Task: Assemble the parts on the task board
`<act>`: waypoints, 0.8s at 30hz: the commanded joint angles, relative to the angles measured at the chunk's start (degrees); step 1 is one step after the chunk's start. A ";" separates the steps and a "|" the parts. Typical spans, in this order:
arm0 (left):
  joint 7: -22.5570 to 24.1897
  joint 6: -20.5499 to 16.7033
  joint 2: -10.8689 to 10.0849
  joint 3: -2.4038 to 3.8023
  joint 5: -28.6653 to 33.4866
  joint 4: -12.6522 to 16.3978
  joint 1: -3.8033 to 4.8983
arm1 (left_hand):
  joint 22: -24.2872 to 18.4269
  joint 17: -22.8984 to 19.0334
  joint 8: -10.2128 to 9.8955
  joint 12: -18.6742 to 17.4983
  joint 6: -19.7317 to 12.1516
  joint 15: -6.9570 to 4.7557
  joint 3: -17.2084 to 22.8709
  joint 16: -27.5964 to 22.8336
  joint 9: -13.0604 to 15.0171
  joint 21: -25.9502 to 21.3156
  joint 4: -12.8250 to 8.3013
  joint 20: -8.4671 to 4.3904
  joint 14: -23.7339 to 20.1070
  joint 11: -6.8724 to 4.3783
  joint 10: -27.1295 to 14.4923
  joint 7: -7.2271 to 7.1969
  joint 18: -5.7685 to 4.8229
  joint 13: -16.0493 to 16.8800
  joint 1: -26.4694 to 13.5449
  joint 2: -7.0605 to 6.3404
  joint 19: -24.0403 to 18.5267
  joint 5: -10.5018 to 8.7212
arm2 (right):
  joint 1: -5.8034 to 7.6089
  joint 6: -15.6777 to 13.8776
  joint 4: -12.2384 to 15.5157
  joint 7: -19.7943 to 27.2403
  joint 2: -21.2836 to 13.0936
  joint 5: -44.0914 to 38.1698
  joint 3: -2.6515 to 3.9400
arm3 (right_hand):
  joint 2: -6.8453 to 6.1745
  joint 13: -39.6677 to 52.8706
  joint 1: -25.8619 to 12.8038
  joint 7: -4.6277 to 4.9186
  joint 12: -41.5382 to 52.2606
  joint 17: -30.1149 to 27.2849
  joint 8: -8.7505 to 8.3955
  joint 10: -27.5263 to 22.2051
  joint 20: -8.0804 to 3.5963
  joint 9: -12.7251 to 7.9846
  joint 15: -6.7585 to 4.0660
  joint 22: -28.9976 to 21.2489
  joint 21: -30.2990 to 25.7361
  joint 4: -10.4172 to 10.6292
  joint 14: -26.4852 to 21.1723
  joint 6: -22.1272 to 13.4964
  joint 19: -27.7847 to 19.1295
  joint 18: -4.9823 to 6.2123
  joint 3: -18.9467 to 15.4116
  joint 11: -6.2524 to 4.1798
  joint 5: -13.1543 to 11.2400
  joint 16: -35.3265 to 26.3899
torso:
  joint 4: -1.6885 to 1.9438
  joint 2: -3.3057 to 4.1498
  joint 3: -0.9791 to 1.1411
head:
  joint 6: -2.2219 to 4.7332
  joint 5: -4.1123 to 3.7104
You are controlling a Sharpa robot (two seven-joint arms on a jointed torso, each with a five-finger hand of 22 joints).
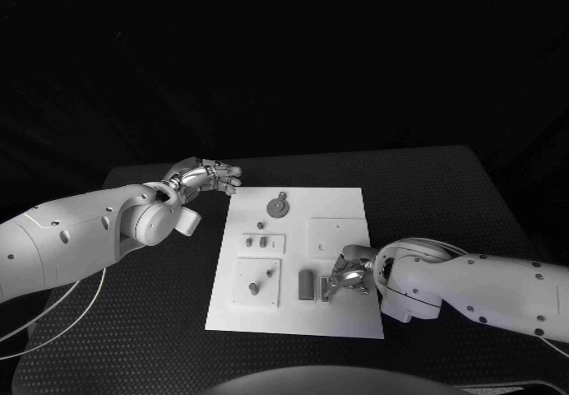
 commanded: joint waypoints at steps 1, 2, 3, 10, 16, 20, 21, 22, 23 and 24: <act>0.27 0.68 0.08 0.04 -0.26 0.14 0.07 | 0.87 0.07 -0.01 -0.22 0.08 0.52 0.00 -0.39 -0.09 -0.26 0.26 0.41 -0.05 -0.02 -0.27 0.22 0.27 -0.04 -0.34 0.04 0.06 0.08 | -0.05 0.71 -0.20 0.90 0.20 -2.48 0.01 | 0.67 0.10 1.69 0.04 -0.28 0.08 0.46 -0.11 -0.07 0.14 -0.19 -0.14 0.08 -0.58 -0.17 -0.46 -0.32 0.78 -0.09 0.15 -0.33 -0.25 | -0.03 0.00 0.02 | 0.01 0.03; 0.27 0.64 0.07 0.04 -0.26 0.15 0.07 | 0.87 0.08 -0.01 -0.22 0.08 0.52 0.01 -0.39 -0.09 -0.26 0.26 0.41 -0.05 -0.02 -0.27 0.22 0.27 -0.04 -0.34 0.04 0.06 0.08 | -0.05 0.59 -0.28 0.81 0.26 -2.95 0.01 | 1.14 0.11 2.08 0.01 -0.27 0.09 0.51 -0.09 -0.08 0.17 -0.20 -0.17 0.09 -0.59 -0.17 -0.44 -0.31 0.78 0.00 0.12 -0.33 -0.25 | -0.02 -0.01 0.03 | 0.02 0.00; 0.26 0.65 0.07 0.04 -0.26 0.15 0.07 | 0.88 0.08 -0.01 -0.22 0.08 0.52 0.01 -0.39 -0.09 -0.26 0.26 0.41 -0.05 -0.02 -0.27 0.22 0.27 -0.04 -0.33 0.04 0.06 0.08 | -0.05 0.51 -0.34 0.77 0.33 -3.26 0.01 | 1.58 0.11 2.41 -0.02 -0.26 0.09 0.55 -0.06 -0.09 0.20 -0.22 -0.18 0.10 -0.64 -0.17 -0.40 -0.31 0.78 0.06 0.10 -0.33 -0.25 | -0.02 -0.01 0.03 | 0.02 0.00; 0.25 0.68 0.13 0.04 -0.26 0.12 0.07 | 0.89 0.10 -0.01 -0.22 0.09 0.52 0.01 -0.41 -0.09 -0.28 0.26 0.41 -0.04 -0.02 -0.27 0.22 0.27 -0.04 -0.33 0.03 0.07 0.08 | -0.28 0.47 -0.98 0.46 1.18 -4.08 0.00 | 3.38 0.15 4.09 -0.26 -0.14 0.14 0.95 0.25 -0.03 0.42 -0.24 -0.22 0.28 -0.82 -0.06 -0.07 -0.35 0.78 -0.12 -0.13 -0.34 -0.12 | -0.01 0.01 0.05 | -0.02 -0.06; 0.24 0.67 0.08 0.03 -0.26 0.12 0.07 | 0.90 0.11 -0.01 -0.22 0.09 0.53 0.00 -0.42 -0.09 -0.28 0.28 0.42 -0.04 -0.02 -0.27 0.22 0.26 -0.04 -0.36 0.02 0.07 0.07 | -0.47 0.50 -0.80 0.07 1.31 -5.15 0.00 | 3.58 0.16 3.66 -0.33 -0.09 0.14 1.13 0.49 0.11 0.51 -0.25 -0.24 0.41 -0.60 0.08 0.12 -0.27 0.78 -0.74 -0.19 -0.34 -0.06 | 0.01 0.02 0.09 | -0.06 -0.02; 0.21 0.67 0.07 0.03 -0.26 0.16 0.07 | 0.90 0.13 0.00 -0.22 0.09 0.53 -0.01 -0.43 -0.09 -0.29 0.29 0.42 -0.04 -0.01 -0.27 0.22 0.26 -0.04 -0.38 0.00 0.07 0.07 | -0.47 0.73 -0.86 -0.22 1.13 -5.66 0.01 | 3.00 0.23 2.58 -0.34 -0.01 0.11 1.21 0.78 0.26 0.53 -0.27 -0.29 0.50 -0.27 0.23 0.22 -0.14 0.78 -1.44 -0.21 -0.34 -0.03 | 0.02 0.03 0.07 | -0.07 0.04; 0.20 0.68 0.06 0.03 -0.26 0.15 0.07 | 0.90 0.13 0.00 -0.22 0.09 0.53 -0.01 -0.43 -0.09 -0.29 0.29 0.42 -0.04 -0.02 -0.27 0.22 0.26 -0.04 -0.38 0.00 0.07 0.07 | -0.47 0.69 -0.89 -0.27 1.08 -5.72 0.01 | 2.97 0.21 2.56 -0.35 -0.02 0.11 1.21 0.77 0.26 0.53 -0.28 -0.30 0.51 -0.28 0.24 0.22 -0.13 0.78 -1.45 -0.21 -0.34 -0.03 | 0.02 0.03 0.07 | -0.07 0.04; 0.19 0.64 0.04 0.03 -0.26 0.15 0.07 | 0.91 0.13 0.00 -0.22 0.09 0.53 -0.01 -0.44 -0.09 -0.30 0.29 0.42 -0.04 -0.02 -0.27 0.22 0.26 -0.04 -0.38 0.00 0.07 0.07 | -0.47 0.66 -0.92 -0.28 1.04 -5.82 0.01 | 2.91 0.22 2.53 -0.35 -0.02 0.11 1.21 0.80 0.26 0.53 -0.28 -0.31 0.51 -0.29 0.25 0.21 -0.13 0.78 -1.47 -0.22 -0.34 -0.03 | 0.00 0.01 0.05 | -0.05 0.04; 0.19 0.63 0.05 0.03 -0.27 0.15 0.07 | 0.91 0.13 0.00 -0.22 0.09 0.53 -0.01 -0.44 -0.09 -0.30 0.29 0.42 -0.04 -0.02 -0.27 0.22 0.26 -0.04 -0.38 -0.01 0.07 0.07 | -0.47 0.58 -0.92 -0.27 0.98 -5.83 0.01 | 2.89 0.17 2.52 -0.35 -0.07 0.11 1.21 0.74 0.26 0.53 -0.29 -0.31 0.51 -0.29 0.25 0.21 -0.13 0.78 -1.47 -0.22 -0.34 -0.03 | -0.03 0.00 0.05 | -0.02 0.05; 0.19 0.64 0.08 0.03 -0.27 0.13 0.07 | 0.91 0.14 0.00 -0.22 0.09 0.53 -0.01 -0.44 -0.09 -0.30 0.29 0.42 -0.04 -0.02 -0.27 0.22 0.26 -0.04 -0.38 -0.01 0.07 0.07 | -0.47 0.51 -0.90 -0.22 0.84 -5.83 0.01 | 2.86 0.17 2.51 -0.36 -0.07 0.10 1.21 0.75 0.26 0.53 -0.29 -0.31 0.51 -0.30 0.26 0.21 -0.12 0.78 -1.47 -0.22 -0.34 -0.03 | -0.04 0.00 0.02 | 0.01 0.06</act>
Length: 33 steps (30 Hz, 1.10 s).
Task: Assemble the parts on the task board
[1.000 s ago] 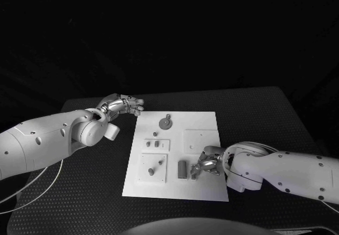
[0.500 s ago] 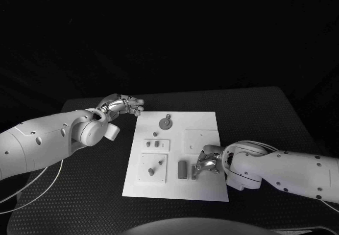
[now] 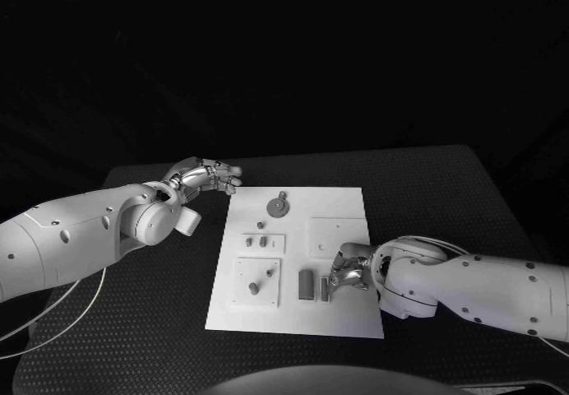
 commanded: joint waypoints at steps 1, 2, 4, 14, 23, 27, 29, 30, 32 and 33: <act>0.30 0.64 0.08 0.02 -0.16 0.12 0.07 | 0.92 0.10 0.00 -0.21 0.10 0.53 -0.01 -0.22 -0.09 -0.30 0.29 0.42 -0.04 -0.02 -0.27 0.22 0.26 -0.04 -0.38 -0.01 0.07 0.07 | -0.19 0.56 0.15 0.12 -0.21 -1.46 -0.08 | -0.07 -0.02 -0.39 -0.31 -0.08 0.03 0.22 0.40 0.24 0.03 -0.18 -0.09 0.16 -0.18 0.13 0.16 -0.12 0.81 -0.16 0.12 -0.34 -0.05 | -0.07 -0.02 -0.07 | 0.11 0.06; 0.29 0.68 0.07 0.02 -0.16 0.14 0.07 | 0.92 0.10 0.00 -0.21 0.10 0.53 -0.01 -0.22 -0.09 -0.30 0.30 0.42 -0.04 -0.02 -0.27 0.22 0.26 -0.04 -0.38 -0.01 0.07 0.07 | -0.19 0.47 0.18 0.24 -0.30 -1.39 -0.08 | -0.17 -0.07 -0.44 -0.31 -0.14 0.03 0.21 0.35 0.24 0.02 -0.18 -0.10 0.16 -0.17 0.14 0.14 -0.12 0.81 -0.18 0.12 -0.34 -0.05 | -0.07 -0.02 -0.07 | 0.11 0.06; 0.29 0.67 0.09 0.02 -0.17 0.11 0.07 | 0.93 0.11 0.00 -0.21 0.10 0.53 -0.01 -0.22 -0.09 -0.31 0.30 0.42 -0.03 -0.02 -0.27 0.22 0.26 -0.04 -0.38 -0.01 0.07 0.07 | -0.19 0.25 0.22 0.74 -0.51 -1.24 -0.07 | -0.52 -0.13 -0.73 -0.29 -0.23 0.00 0.19 0.31 0.27 0.00 -0.19 -0.16 0.13 -0.07 0.15 0.10 -0.11 0.81 -0.25 0.14 -0.34 -0.09 | -0.04 -0.03 -0.06 | 0.15 0.05; 0.64 0.70 0.16 0.02 -0.17 -0.16 0.07 | 0.94 0.14 0.00 -0.21 0.10 0.54 -0.04 -0.25 -0.09 -0.33 0.34 0.43 -0.03 -0.01 -0.27 0.22 0.26 -0.04 -0.44 -0.05 0.07 0.07 | 0.17 6.64 -1.00 8.37 -2.07 9.07 0.47 | -7.03 -0.26 -6.81 0.93 -1.21 -0.22 -1.62 -1.39 0.53 -0.93 0.26 -0.88 -0.77 5.07 -0.92 -2.93 -0.80 0.81 -0.55 1.12 -0.32 -0.90 | -0.07 -0.12 -0.06 | 1.20 -0.20; -0.46 -2.10 0.76 0.02 -3.20 -0.84 0.07 | 1.08 0.70 -0.04 -0.15 0.09 0.41 -1.43 -0.60 -0.19 -0.65 4.16 0.29 0.27 -0.13 -0.15 0.14 0.37 0.00 -5.95 -0.60 0.27 0.04 | 2.58 4.61 -2.96 11.54 -3.91 11.59 1.32 | -2.65 0.58 -17.59 2.30 -0.65 0.78 -3.02 -6.20 -0.06 -0.66 1.58 -0.50 -1.45 5.52 -5.10 -7.81 -5.27 0.81 -12.84 2.89 -0.37 -0.77 | -0.07 -0.17 -0.04 | 3.49 -0.57; -0.16 -2.06 1.13 0.02 -1.88 -1.01 0.07 | 1.10 0.76 -0.05 -0.14 0.09 0.37 -1.45 -0.61 -0.20 -0.67 4.33 0.26 0.31 -0.15 -0.13 0.12 0.41 0.01 -6.18 -0.58 0.26 0.05 | 3.44 3.17 -5.09 15.89 -4.05 14.75 1.90 | 1.00 0.07 -19.38 2.30 -0.29 0.59 -2.90 -6.58 -0.77 -0.56 1.52 -0.59 -1.61 0.32 -5.40 -7.92 -5.90 0.81 -18.17 2.59 0.35 -0.70 | -0.19 -0.32 -0.04 | 4.61 -0.80; 0.29 -2.18 1.34 0.03 -1.02 -1.03 0.07 | 1.13 0.82 -0.02 -0.10 0.12 0.33 -1.36 -0.60 -0.19 -0.68 4.27 0.22 0.37 -0.20 -0.05 0.09 0.45 0.03 -6.04 -0.53 0.24 0.05 | 4.00 1.71 -7.11 19.92 -3.67 18.00 2.07 | 1.28 -0.05 -19.04 2.30 -0.23 0.52 -2.94 -6.59 -0.86 -0.61 1.48 -0.65 -1.64 -0.23 -5.41 -7.97 -5.86 0.81 -18.25 2.58 0.35 -0.72 | -0.25 -0.50 -0.06 | 5.38 -0.93; 0.84 -2.42 1.49 0.04 -0.53 -1.07 0.07 | 1.15 0.87 0.01 -0.05 0.16 0.30 -1.25 -0.60 -0.18 -0.69 4.14 0.19 0.40 -0.24 0.03 0.06 0.48 0.05 -5.81 -0.49 0.23 0.04 | 4.30 1.18 -8.21 22.26 -3.49 20.51 2.14 | 1.45 -0.10 -18.73 2.30 -0.18 0.49 -2.97 -6.58 -0.90 -0.64 1.47 -0.68 -1.65 -0.43 -5.40 -8.01 -5.83 0.81 -18.24 2.59 0.39 -0.72 | -0.28 -0.66 -0.09 | 5.63 -0.96; 3.97 -4.65 1.94 0.05 1.62 -1.27 0.07 | 1.19 0.99 0.08 0.04 0.29 0.25 -1.07 -0.60 -0.15 -0.68 3.83 0.16 0.48 -0.33 0.22 0.01 0.50 0.10 -5.33 -0.35 0.23 0.05 | 4.84 1.83 -10.81 26.73 -2.95 25.06 2.50 | 1.88 -0.22 -17.32 2.38 -0.04 0.41 -3.03 -6.55 -1.00 -0.68 1.51 -0.72 -1.64 -0.63 -5.38 -8.13 -5.81 0.81 -18.12 2.62 0.88 -0.72 | -0.25 -0.91 -0.14 | 6.47 -1.14; 5.10 -5.46 2.16 0.06 3.10 -1.43 0.07 | 1.22 1.17 0.27 0.26 0.61 0.13 -0.76 -0.46 -0.08 -0.60 3.37 0.10 0.81 -0.51 0.66 -0.13 0.54 0.22 -4.58 0.04 0.43 0.11 | 5.08 1.38 -12.14 28.21 -2.54 26.82 2.75 | 2.45 -0.32 -15.89 2.49 0.03 0.29 -3.07 -6.54 -1.06 -0.70 1.57 -0.76 -1.67 -0.69 -5.39 -8.25 -5.81 0.81 -17.92 2.74 1.96 -0.81 | -0.21 -1.04 -0.16 | 7.01 -1.28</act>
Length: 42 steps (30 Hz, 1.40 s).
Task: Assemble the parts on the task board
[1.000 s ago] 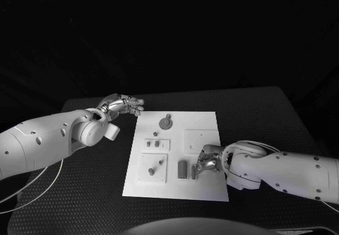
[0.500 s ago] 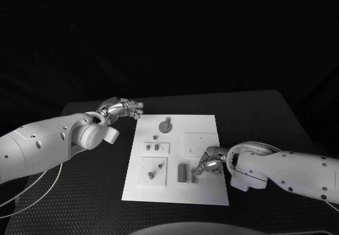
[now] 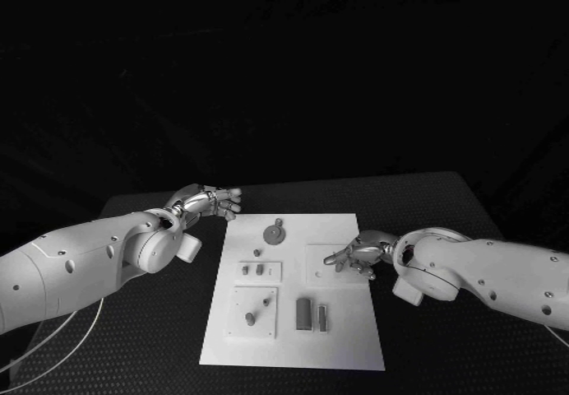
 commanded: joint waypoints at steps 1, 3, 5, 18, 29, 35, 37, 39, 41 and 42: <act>5.86 -4.00 0.62 0.09 5.59 -0.38 0.09 | 1.19 0.35 0.42 0.44 0.87 -0.35 0.87 -0.07 0.12 -0.01 -1.05 -0.24 1.08 -0.57 0.92 -0.28 0.59 0.27 2.17 1.06 0.57 0.28 | 0.67 -1.44 -3.68 12.54 1.23 11.80 0.68 | 0.65 -0.22 2.49 0.20 0.44 -0.28 -0.09 -0.24 -0.23 -0.09 0.07 -0.13 -0.31 -0.31 -0.10 -0.58 -0.09 2.44 0.01 0.20 1.68 0.00 | 0.03 -0.74 -0.14 | 2.01 -0.37; 6.86 -4.96 0.87 0.14 6.83 -0.81 0.09 | 1.15 0.57 0.57 0.61 1.14 -0.53 1.55 0.05 0.17 0.12 -1.98 -0.37 1.54 -0.76 1.38 -0.43 0.60 0.38 3.70 1.87 1.10 0.93 | 0.79 0.38 -6.70 14.34 2.27 13.50 1.54 | 1.10 -0.72 4.48 0.29 0.02 -0.94 -0.10 -0.63 -0.07 -0.07 0.22 -0.47 -0.95 -0.13 -0.40 -0.72 -0.61 2.44 -0.26 0.41 2.91 -0.83 | 0.01 -1.04 -0.18 | 3.19 -0.56; 7.47 -5.22 1.32 0.21 7.59 -1.61 0.16 | 1.08 0.73 0.74 0.74 1.48 -0.64 1.81 0.09 0.22 0.14 -2.62 -0.46 1.89 -0.92 1.77 -0.56 0.55 0.47 4.46 2.30 1.48 1.33 | 0.81 0.98 -10.13 15.91 3.71 14.80 2.29 | 1.58 -0.99 6.02 0.35 0.02 -1.26 -0.11 -0.54 0.04 -0.06 0.22 -0.60 -1.04 -0.26 -0.17 -0.81 -0.46 2.44 -0.31 0.38 3.62 -1.01 | 0.04 -1.35 -0.27 | 3.98 -0.79; 7.33 1.90 7.32 0.42 11.59 -14.37 1.03 | 0.29 -0.39 -0.24 -0.86 0.22 1.41 1.99 -5.09 -0.46 -2.95 -4.17 1.22 -1.91 0.41 -1.79 -0.05 -0.02 -0.95 4.34 2.46 -0.88 0.95 | -2.76 0.87 -36.85 26.55 17.39 28.14 9.05 | 1.27 -23.94 12.27 2.38 -24.96 -18.75 -0.73 -9.99 9.16 -0.05 7.87 -14.49 -25.84 0.95 -13.13 -4.53 -15.05 -1.20 8.06 4.71 0.86 -29.06 | -0.24 -4.24 -1.45 | 10.90 -0.63; 7.86 3.48 10.88 0.55 14.26 -21.68 0.82 | -2.19 -4.43 -4.78 -0.71 -8.92 5.33 1.60 -15.42 -2.81 -11.74 -2.08 5.79 -16.14 0.49 -15.51 -3.30 -1.24 -7.20 -0.04 -0.06 -11.20 0.11 | -6.59 2.25 -42.24 29.07 20.87 29.89 14.00 | 1.19 -50.41 13.91 0.79 -50.49 -34.07 -0.77 -6.63 14.38 -1.34 12.22 -25.05 -43.04 0.63 -18.91 -8.80 -24.28 -3.03 9.14 6.85 0.44 -51.41 | -0.55 -5.79 -1.80 | 14.69 1.04; 7.93 3.99 11.48 0.56 14.24 -22.26 0.66 | -2.10 -4.54 -3.98 -0.50 -8.01 5.13 1.51 -15.57 -2.40 -12.21 -1.88 5.78 -16.29 0.29 -15.32 -2.96 -1.24 -7.60 -0.21 0.36 -11.05 0.11 | -6.61 2.29 -42.21 29.07 20.57 29.88 14.18 | 1.16 -54.94 15.28 1.58 -53.42 -36.36 -0.01 -2.82 14.85 -2.00 13.13 -25.94 -43.84 0.34 -16.67 -8.42 -22.07 -1.76 7.98 7.50 -0.03 -52.26 | -0.79 -5.80 -1.22 | 16.77 1.21; 6.69 2.35 11.12 0.50 13.14 -22.30 0.75 | -24.00 -30.48 -17.48 -4.41 -48.00 -3.47 -24.34 -32.19 -30.33 -28.59 8.66 2.24 -58.18 -6.43 -69.03 -9.62 -1.24 -13.70 -49.63 6.75 -41.57 -3.04 | -6.52 1.01 -42.23 27.34 20.67 29.02 14.18 | 4.69 -66.23 -35.18 -7.07 -67.22 -65.19 -16.09 -56.17 2.46 -29.74 5.19 -56.26 -75.04 16.38 -64.05 -54.16 -52.67 -12.56 -22.62 -0.70 -3.84 -70.96 | -0.61 -5.66 -1.54 | 15.98 1.12; 6.78 1.93 10.98 0.59 13.14 -21.81 0.63 | -27.62 -30.48 -17.48 -4.41 -48.00 -3.47 -24.34 -32.19 -30.33 -28.59 8.66 2.24 -58.18 -6.43 -69.03 -9.62 -1.24 -13.70 -49.63 6.75 -41.57 -3.04 | -6.55 0.60 -41.74 27.52 20.49 29.19 14.15 | 4.69 -66.23 -35.18 -7.07 -67.22 -65.19 -16.09 -56.17 2.46 -29.74 5.19 -56.26 -75.04 16.38 -64.05 -54.16 -52.67 -12.56 -22.62 -0.70 -3.84 -70.96 | -0.59 -5.74 -1.59 | 15.73 1.12; 6.94 1.15 10.73 0.75 13.14 -20.91 0.42 | -30.97 -30.48 -17.48 -4.41 -48.00 -3.47 -24.34 -32.19 -30.33 -28.59 8.66 2.24 -58.18 -6.43 -69.03 -9.62 -1.24 -13.70 -49.63 6.75 -41.57 -3.04 | -6.60 -0.14 -40.84 27.85 20.17 29.51 14.10 | 4.69 -66.23 -35.18 -7.07 -67.22 -65.19 -16.09 -56.17 2.46 -29.74 5.19 -56.26 -75.04 16.38 -64.05 -54.16 -52.67 -12.56 -22.62 -0.70 -3.84 -70.96 | -0.56 -5.89 -1.67 | 15.28 1.11; 7.05 0.62 10.55 0.86 13.14 -20.30 0.27 | -32.61 -30.48 -17.48 -4.41 -48.00 -3.47 -24.34 -32.19 -30.33 -28.59 8.66 2.24 -58.18 -6.43 -69.03 -9.62 -1.24 -13.70 -49.63 6.75 -41.57 -3.04 | -6.64 -0.64 -40.23 28.08 19.95 29.72 14.07 | 4.69 -66.23 -35.18 -7.07 -67.22 -65.19 -16.09 -56.17 2.46 -29.74 5.19 -56.26 -75.04 16.38 -64.05 -54.16 -52.67 -12.56 -22.62 -0.70 -3.84 -70.96 | -0.54 -5.99 -1.73 | 14.98 1.10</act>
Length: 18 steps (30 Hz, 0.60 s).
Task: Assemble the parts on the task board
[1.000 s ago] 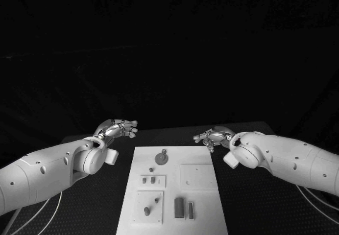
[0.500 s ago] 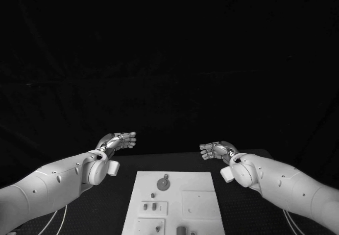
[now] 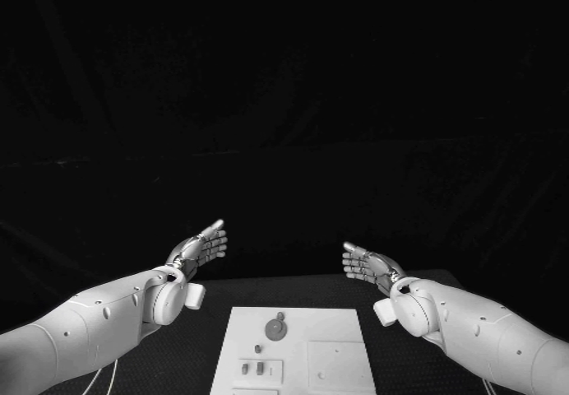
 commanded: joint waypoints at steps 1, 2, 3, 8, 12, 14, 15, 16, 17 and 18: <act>0.62 -2.18 -0.39 0.31 0.00 1.97 -0.46 | -19.05 -12.31 -6.50 -1.90 -19.08 -4.10 -12.25 -7.90 -13.30 -7.73 5.01 -1.69 -19.90 -3.21 -25.58 -3.22 -0.43 -2.87 -23.36 3.03 -14.51 -1.49 | -0.11 -1.91 1.88 1.07 -0.62 0.86 -0.08 | 1.64 -5.29 -23.92 -4.15 -6.51 -13.66 -7.63 -25.37 -5.94 -13.15 -3.80 -14.37 -14.77 7.62 -22.49 -21.73 -14.56 -5.21 -14.50 -3.90 -1.80 -8.86 | 0.12 -0.39 -0.26 | -1.17 -0.05; 0.77 -2.92 -0.63 0.47 0.00 2.83 -0.66 | -59.73 -12.31 -6.50 -1.90 -19.08 -4.10 -12.25 -7.90 -13.30 -7.73 5.01 -1.69 -19.90 -3.21 -25.58 -3.22 -0.43 -2.87 -23.36 3.03 -14.51 -1.49 | -0.16 -2.62 2.74 1.39 -0.93 1.16 -0.13 | 1.64 -5.29 -23.92 -4.15 -6.51 -13.66 -7.63 -25.37 -5.94 -13.15 -3.80 -14.37 -14.77 7.62 -22.49 -21.73 -14.56 -5.21 -14.50 -3.90 -1.80 -8.86 | 0.15 -0.53 -0.34 | -1.60 -0.06; 0.95 -3.76 -0.91 0.64 0.01 3.81 -0.89 | -59.73 -12.31 -6.50 -1.90 -19.08 -4.10 -12.25 -7.90 -13.30 -7.73 5.01 -1.69 -19.90 -3.21 -25.58 -3.22 -0.43 -2.87 -23.36 3.03 -14.51 -1.49 | -0.21 -3.42 3.72 1.76 -1.28 1.50 -0.19 | 1.64 -5.29 -23.92 -4.15 -6.51 -13.66 -7.63 -25.37 -5.94 -13.15 -3.80 -14.37 -14.77 7.62 -22.49 -21.73 -14.56 -5.21 -14.50 -3.90 -1.80 -8.86 | 0.18 -0.69 -0.44 | -2.09 -0.07; 2.13 -9.39 -2.79 1.82 0.04 10.34 -2.46 | -59.73 -12.31 -6.50 -1.90 -19.08 -4.10 -12.25 -7.90 -13.30 -7.73 5.01 -1.69 -19.90 -3.21 -25.58 -3.22 -0.43 -2.87 -23.36 3.03 -14.51 -1.49 | -0.60 -8.79 10.25 4.19 -3.64 3.77 -0.56 | 1.64 -5.29 -23.92 -4.15 -6.51 -13.66 -7.63 -25.37 -5.94 -13.15 -3.80 -14.37 -14.77 7.62 -22.49 -21.73 -14.56 -5.21 -14.50 -3.90 -1.80 -8.86 | 0.42 -1.75 -1.04 | -5.30 -0.12; 3.54 -16.14 -5.03 3.24 0.07 18.17 -4.33 | -59.73 -12.31 -6.50 -1.90 -19.08 -4.10 -12.25 -7.90 -13.30 -7.73 5.01 -1.69 -19.90 -3.21 -25.58 -3.22 -0.43 -2.87 -23.36 3.03 -14.51 -1.49 | -1.06 -15.23 18.08 7.10 -6.46 6.49 -1.01 | 1.64 -5.29 -23.92 -4.15 -6.51 -13.66 -7.63 -25.37 -5.94 -13.15 -3.80 -14.37 -14.77 7.62 -22.49 -21.73 -14.56 -5.21 -14.50 -3.90 -1.80 -8.86 | 0.60 -2.57 -1.50 | -7.78 -0.16; 4.19 -19.23 -6.06 3.89 0.09 21.75 -5.19 | -59.73 -12.31 -6.50 -1.90 -19.08 -4.10 -12.25 -7.90 -13.30 -7.73 5.01 -1.69 -19.90 -3.21 -25.58 -3.22 -0.43 -2.87 -23.36 3.03 -14.51 -1.49 | -1.27 -18.18 21.66 8.44 -7.75 7.74 -1.21 | 1.64 -5.29 -23.92 -4.15 -6.51 -13.66 -7.63 -25.37 -5.94 -13.15 -3.80 -14.37 -14.77 7.62 -22.49 -21.73 -14.56 -5.21 -14.50 -3.90 -1.80 -8.86 | 0.65 -2.81 -1.64 | -8.52 -0.18; 4.51 -20.77 -6.57 4.21 0.10 23.54 -5.61 | -59.73 -12.31 -6.50 -1.90 -19.08 -4.10 -12.25 -7.90 -13.30 -7.73 5.01 -1.69 -19.90 -3.21 -25.58 -3.22 -0.43 -2.87 -23.36 3.03 -14.51 -1.49 | -1.37 -19.65 23.45 9.10 -8.39 8.36 -1.31 | 1.64 -5.29 -23.92 -4.15 -6.51 -13.66 -7.63 -25.37 -5.94 -13.15 -3.80 -14.37 -14.77 7.62 -22.49 -21.73 -14.56 -5.21 -14.50 -3.90 -1.80 -8.86 | 0.68 -2.91 -1.69 | -8.81 -0.18; 4.83 -22.30 -7.08 4.53 0.11 25.31 -6.04 | -59.73 -12.31 -6.50 -1.90 -19.08 -4.10 -12.25 -7.90 -13.30 -7.73 5.01 -1.69 -19.90 -3.21 -25.58 -3.22 -0.43 -2.87 -23.36 3.03 -14.51 -1.49 | -1.48 -21.11 25.22 9.76 -9.03 8.98 -1.42 | 1.64 -5.29 -23.92 -4.15 -6.51 -13.66 -7.63 -25.37 -5.94 -13.15 -3.80 -14.37 -14.77 7.62 -22.49 -21.73 -14.56 -5.21 -14.50 -3.90 -1.80 -8.86 | 0.69 -2.99 -1.74 | -9.04 -0.19; 5.16 -23.86 -7.60 4.86 0.11 27.12 -6.47 | -59.73 -12.31 -6.50 -1.90 -19.08 -4.10 -12.25 -7.90 -13.30 -7.73 5.01 -1.69 -19.90 -3.21 -25.58 -3.22 -0.43 -2.87 -23.36 3.03 -14.51 -1.49 | -1.59 -22.60 27.03 10.44 -9.69 9.61 -1.52 | 1.64 -5.29 -23.92 -4.15 -6.51 -13.66 -7.63 -25.37 -5.94 -13.15 -3.80 -14.37 -14.77 7.62 -22.49 -21.73 -14.56 -5.21 -14.50 -3.90 -1.80 -8.86 | 0.71 -3.04 -1.77 | -9.22 -0.19; 5.63 -26.11 -8.35 5.33 0.13 29.74 -7.10 | -59.73 -12.31 -6.50 -1.90 -19.08 -4.10 -12.25 -7.90 -13.30 -7.73 5.01 -1.69 -19.90 -3.21 -25.58 -3.22 -0.43 -2.87 -23.36 3.03 -14.51 -1.49 | -1.74 -24.80 29.72 11.44 -10.66 10.54 -1.67 | 1.64 -5.29 -23.92 -4.15 -6.51 -13.66 -7.63 -25.37 -5.94 -13.15 -3.80 -14.37 -14.77 7.62 -22.49 -21.73 -14.56 -5.21 -14.50 -3.90 -1.80 -8.86 | 0.72 -3.10 -1.80 | -9.37 -0.19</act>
